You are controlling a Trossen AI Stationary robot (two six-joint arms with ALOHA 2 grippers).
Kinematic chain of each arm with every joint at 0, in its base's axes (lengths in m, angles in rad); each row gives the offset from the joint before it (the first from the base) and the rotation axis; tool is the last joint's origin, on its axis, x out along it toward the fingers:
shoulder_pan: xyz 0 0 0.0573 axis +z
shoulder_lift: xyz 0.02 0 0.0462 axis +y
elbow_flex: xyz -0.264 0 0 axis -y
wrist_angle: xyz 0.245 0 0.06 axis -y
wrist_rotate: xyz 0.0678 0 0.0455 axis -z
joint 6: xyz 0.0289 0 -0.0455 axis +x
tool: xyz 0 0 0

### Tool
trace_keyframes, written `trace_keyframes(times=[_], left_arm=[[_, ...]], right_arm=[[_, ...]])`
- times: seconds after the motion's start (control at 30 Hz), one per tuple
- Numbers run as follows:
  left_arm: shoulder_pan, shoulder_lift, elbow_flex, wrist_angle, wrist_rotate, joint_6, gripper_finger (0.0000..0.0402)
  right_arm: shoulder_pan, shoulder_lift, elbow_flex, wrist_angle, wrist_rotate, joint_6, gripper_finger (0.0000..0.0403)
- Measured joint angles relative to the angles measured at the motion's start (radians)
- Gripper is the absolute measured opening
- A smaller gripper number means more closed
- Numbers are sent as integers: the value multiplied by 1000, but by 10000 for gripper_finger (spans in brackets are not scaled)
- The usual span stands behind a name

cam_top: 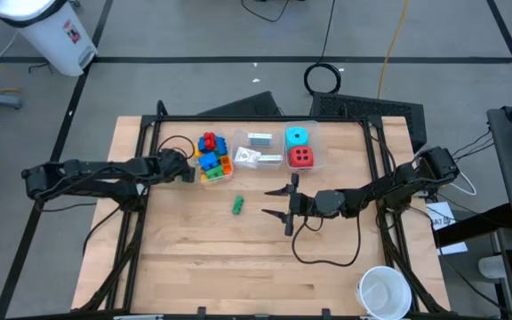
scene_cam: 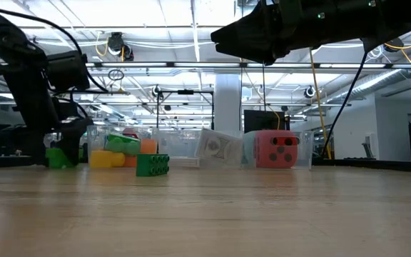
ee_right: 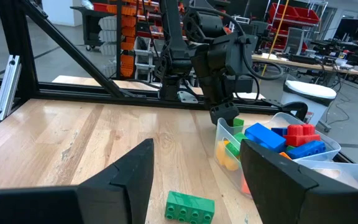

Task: Pick & Place Toys
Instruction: Put the green game piece into the left transparent bin

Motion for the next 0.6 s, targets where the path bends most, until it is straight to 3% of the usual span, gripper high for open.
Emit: trace_keyframes(times=[0.17, 0.33, 0.43, 0.6], left_arm=[[0, 2, -3, 19, -13, 57, 321], [1, 2, 1, 53, -2, 171, 280], [1, 2, 5, 71, 27, 189, 239], [1, 2, 5, 67, 33, 183, 136]], right_arm=[[0, 0, 0, 0, 0, 0, 208], [0, 0, 0, 0, 0, 0, 208], [0, 0, 0, 0, 0, 0, 208], [0, 0, 0, 0, 0, 0, 208]])
